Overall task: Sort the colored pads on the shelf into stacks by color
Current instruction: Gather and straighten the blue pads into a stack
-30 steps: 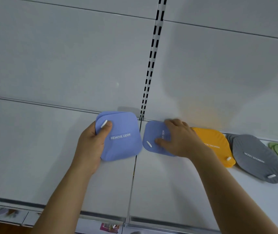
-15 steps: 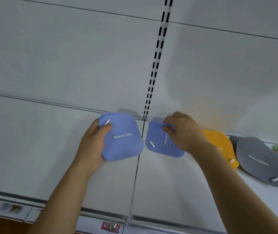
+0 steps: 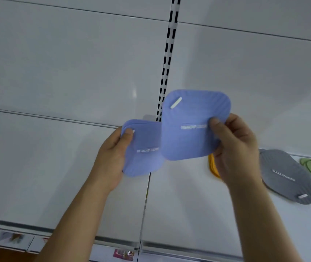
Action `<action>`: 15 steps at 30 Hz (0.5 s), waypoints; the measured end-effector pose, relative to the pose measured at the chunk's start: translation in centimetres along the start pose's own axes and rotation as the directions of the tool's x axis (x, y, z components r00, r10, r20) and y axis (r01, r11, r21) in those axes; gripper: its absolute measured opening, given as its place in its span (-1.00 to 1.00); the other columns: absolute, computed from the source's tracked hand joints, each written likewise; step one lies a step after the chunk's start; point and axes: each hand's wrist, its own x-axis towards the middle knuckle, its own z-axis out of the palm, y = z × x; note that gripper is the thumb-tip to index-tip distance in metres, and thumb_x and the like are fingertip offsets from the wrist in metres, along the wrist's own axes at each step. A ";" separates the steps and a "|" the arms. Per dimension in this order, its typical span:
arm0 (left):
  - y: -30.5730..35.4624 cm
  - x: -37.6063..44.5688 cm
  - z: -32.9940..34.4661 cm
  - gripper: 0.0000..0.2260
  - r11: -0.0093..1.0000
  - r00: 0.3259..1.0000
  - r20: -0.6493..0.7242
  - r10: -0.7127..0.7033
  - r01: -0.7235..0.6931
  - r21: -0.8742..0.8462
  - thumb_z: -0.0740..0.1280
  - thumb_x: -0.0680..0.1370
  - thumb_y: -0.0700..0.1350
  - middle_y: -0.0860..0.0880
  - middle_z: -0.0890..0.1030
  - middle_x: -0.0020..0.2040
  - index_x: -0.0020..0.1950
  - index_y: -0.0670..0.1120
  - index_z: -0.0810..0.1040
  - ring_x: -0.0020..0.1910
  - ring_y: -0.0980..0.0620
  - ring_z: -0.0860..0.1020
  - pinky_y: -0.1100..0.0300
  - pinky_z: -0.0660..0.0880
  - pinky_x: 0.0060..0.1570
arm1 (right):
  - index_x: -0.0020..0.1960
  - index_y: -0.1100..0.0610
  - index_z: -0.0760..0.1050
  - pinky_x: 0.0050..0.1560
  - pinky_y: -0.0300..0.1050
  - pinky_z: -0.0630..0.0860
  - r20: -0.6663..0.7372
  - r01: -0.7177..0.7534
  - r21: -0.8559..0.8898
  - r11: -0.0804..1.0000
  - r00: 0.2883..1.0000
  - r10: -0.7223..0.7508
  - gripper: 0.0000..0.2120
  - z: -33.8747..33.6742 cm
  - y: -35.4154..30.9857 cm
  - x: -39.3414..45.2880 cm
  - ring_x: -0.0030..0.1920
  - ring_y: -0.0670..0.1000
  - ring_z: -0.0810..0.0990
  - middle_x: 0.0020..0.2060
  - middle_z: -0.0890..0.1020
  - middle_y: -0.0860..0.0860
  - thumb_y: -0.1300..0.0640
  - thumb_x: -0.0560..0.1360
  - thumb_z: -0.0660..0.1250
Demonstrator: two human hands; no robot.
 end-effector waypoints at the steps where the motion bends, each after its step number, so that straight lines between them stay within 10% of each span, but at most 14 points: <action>1: 0.1 -0.2 0.8 -0.75 1.000 1.000 0.023 0.003 -0.002 -0.013 0.24 0.73 -0.03 0.03 0.74 0.20 0.18 0.12 0.72 0.24 -0.04 0.68 -0.09 0.53 0.30 | -0.10 0.06 0.67 -0.17 -0.18 0.50 -0.028 -0.039 -0.028 0.999 0.999 0.038 -0.92 0.6 0.9 -0.5 -0.20 -0.03 0.59 -0.21 0.70 -0.02 0.20 0.55 0.46; 6: 0.0 -1.3 3.8 -0.76 0.999 0.989 0.146 -0.010 0.017 -0.043 0.25 0.73 -0.03 0.00 0.72 0.24 0.31 0.09 0.66 0.24 -0.08 0.68 -0.16 0.57 0.31 | 0.05 0.07 0.64 -0.11 -0.32 0.51 -0.099 -0.127 -0.353 0.927 0.990 0.099 -0.94 2.2 5.7 -2.3 -0.07 -0.14 0.67 -0.04 0.74 -0.06 0.11 0.60 0.45; 10: -0.7 -1.7 4.6 -0.72 0.999 0.987 0.163 0.008 -0.001 -0.047 0.17 0.76 -0.04 0.02 0.71 0.26 0.33 0.07 0.65 0.26 -0.04 0.67 -0.13 0.55 0.33 | -0.01 0.08 0.55 -0.09 0.12 0.53 -0.088 -0.122 -0.437 0.891 0.992 0.092 -0.81 0.7 6.5 -2.6 -0.07 0.12 0.63 -0.08 0.66 0.13 -0.04 0.59 0.41; 15: -0.4 -1.6 4.9 -0.62 0.974 0.961 0.207 0.184 -0.206 0.092 0.03 0.79 -0.02 0.04 0.69 0.28 0.31 -0.02 0.63 0.34 0.00 0.60 -0.03 0.51 0.30 | -0.05 0.00 0.53 -0.18 -0.15 0.48 -0.081 -0.037 -0.482 0.875 0.997 -0.002 -0.90 -0.7 5.9 -2.5 -0.17 -0.07 0.59 -0.20 0.66 -0.08 0.04 0.61 0.42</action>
